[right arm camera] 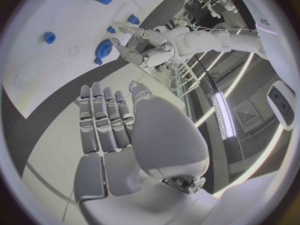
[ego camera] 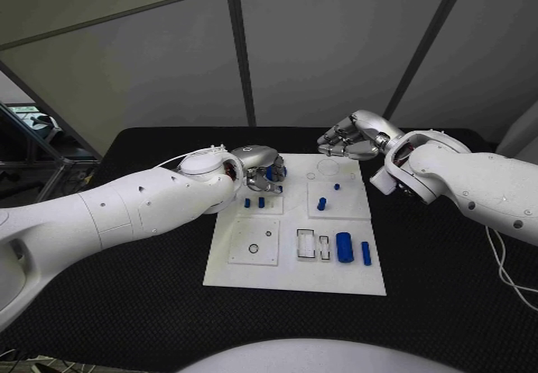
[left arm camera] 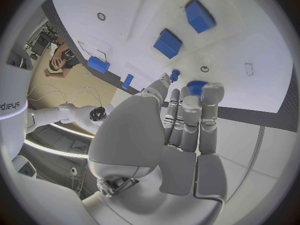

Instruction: Assemble the parts on the task board

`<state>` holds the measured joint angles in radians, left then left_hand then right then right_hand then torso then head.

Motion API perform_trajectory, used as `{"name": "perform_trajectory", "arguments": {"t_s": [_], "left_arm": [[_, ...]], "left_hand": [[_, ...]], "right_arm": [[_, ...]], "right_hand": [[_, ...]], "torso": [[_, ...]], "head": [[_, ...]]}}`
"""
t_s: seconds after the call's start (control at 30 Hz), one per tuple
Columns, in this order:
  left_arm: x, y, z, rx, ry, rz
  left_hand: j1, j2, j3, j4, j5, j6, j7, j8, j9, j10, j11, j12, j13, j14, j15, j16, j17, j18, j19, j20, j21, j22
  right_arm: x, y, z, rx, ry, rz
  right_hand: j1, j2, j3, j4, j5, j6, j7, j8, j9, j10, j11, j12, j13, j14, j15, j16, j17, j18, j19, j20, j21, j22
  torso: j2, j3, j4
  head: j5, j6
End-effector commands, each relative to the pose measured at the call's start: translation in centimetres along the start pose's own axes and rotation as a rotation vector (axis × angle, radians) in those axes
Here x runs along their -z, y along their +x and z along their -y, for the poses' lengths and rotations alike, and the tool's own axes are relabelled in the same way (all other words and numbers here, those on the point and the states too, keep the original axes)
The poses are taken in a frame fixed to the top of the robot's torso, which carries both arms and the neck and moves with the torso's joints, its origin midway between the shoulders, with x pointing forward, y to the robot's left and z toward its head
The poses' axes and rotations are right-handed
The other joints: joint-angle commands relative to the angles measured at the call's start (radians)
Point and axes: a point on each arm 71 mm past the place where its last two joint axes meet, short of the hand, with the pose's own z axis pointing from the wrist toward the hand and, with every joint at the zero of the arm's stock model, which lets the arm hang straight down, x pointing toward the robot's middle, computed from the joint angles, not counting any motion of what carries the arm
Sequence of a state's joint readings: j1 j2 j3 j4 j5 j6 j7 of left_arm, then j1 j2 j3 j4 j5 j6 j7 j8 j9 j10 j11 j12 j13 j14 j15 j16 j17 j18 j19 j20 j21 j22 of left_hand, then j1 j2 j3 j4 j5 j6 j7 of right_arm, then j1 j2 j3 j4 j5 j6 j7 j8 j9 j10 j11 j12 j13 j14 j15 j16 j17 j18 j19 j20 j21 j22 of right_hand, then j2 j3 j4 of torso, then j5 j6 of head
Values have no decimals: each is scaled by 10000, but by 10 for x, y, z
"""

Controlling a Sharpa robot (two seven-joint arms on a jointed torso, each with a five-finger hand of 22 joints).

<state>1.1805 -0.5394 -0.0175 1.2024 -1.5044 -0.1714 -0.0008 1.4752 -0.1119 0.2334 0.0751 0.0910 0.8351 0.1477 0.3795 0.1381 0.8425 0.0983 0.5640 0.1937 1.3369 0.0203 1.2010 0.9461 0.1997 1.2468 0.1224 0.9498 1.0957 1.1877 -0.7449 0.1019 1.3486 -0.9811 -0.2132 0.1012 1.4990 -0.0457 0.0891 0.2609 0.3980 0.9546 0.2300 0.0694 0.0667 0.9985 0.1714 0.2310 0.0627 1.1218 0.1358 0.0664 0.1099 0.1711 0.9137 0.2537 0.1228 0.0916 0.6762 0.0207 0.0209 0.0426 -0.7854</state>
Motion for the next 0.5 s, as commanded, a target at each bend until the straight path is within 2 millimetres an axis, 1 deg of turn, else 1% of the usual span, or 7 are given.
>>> {"name": "perform_trajectory", "arguments": {"t_s": [0.03, 0.13, 0.2, 0.27, 0.5], "left_arm": [[-2, 2, 0, -346, 31, -316], [-3, 3, 0, -348, 8, -392], [-4, 4, 0, -343, 11, -439], [-5, 5, 1, -339, 16, -459], [-7, 7, 1, -332, -9, -501]], "left_hand": [[-13, -115, 111, -24, 18, 98, 1, -106, -68, 114, -22, -89, -98, 174, -4, 216, 163, -693, 206, -11, 404, 321], [-46, -135, 234, -62, 18, 161, -3, -216, -140, 209, -25, -174, -204, 342, -21, 449, 350, -773, 431, -20, 841, 674], [-71, -150, 305, -83, 16, 194, -4, -281, -180, 278, -39, -216, -260, 448, -29, 593, 479, -820, 569, -32, 1104, 886], [-75, -153, 334, -93, 16, 205, -7, -304, -193, 303, -45, -230, -279, 483, -34, 640, 521, -839, 622, -36, 1207, 968], [-72, -134, 520, -147, 22, 244, 15, -428, -261, 431, -48, -305, -370, 610, -46, 807, 642, -899, 784, -53, 1526, 1233]], "right_arm": [[-1, 1, -2, -31, -81, -27], [-1, 1, -3, -38, -96, -39], [-2, 2, -4, -44, -110, -50], [-2, 2, -4, -47, -118, -57], [-3, 3, -5, -59, -141, -83]], "right_hand": [[-64, 48, 56, 6, 68, -39, 5, -5, -4, -24, -8, 51, -7, 2, -62, -7, -10, 129, 64, 17, -32, -11], [-64, 48, 56, 6, 68, -39, 5, -5, -4, -24, -8, 51, -7, 2, -62, -7, -10, 129, 64, 17, -32, -11], [-64, 48, 56, 6, 68, -39, 5, -5, -4, -24, -8, 51, -7, 2, -62, -7, -10, 129, 64, 17, -32, -11], [-64, 48, 56, 6, 68, -39, 5, -5, -4, -24, -8, 51, -7, 2, -62, -7, -10, 129, 64, 17, -32, -11], [-64, 48, 56, 6, 68, -39, 5, -5, -4, -24, -8, 51, -7, 2, -62, -7, -10, 129, 64, 17, -32, -11]], "torso": [[4, 9, -6], [10, 17, -9], [5, 7, 6], [1, 1, 10], [2, 4, 6]], "head": [[-25, -20], [-32, -16], [-27, -29], [-28, -48], [-15, -46]]}}
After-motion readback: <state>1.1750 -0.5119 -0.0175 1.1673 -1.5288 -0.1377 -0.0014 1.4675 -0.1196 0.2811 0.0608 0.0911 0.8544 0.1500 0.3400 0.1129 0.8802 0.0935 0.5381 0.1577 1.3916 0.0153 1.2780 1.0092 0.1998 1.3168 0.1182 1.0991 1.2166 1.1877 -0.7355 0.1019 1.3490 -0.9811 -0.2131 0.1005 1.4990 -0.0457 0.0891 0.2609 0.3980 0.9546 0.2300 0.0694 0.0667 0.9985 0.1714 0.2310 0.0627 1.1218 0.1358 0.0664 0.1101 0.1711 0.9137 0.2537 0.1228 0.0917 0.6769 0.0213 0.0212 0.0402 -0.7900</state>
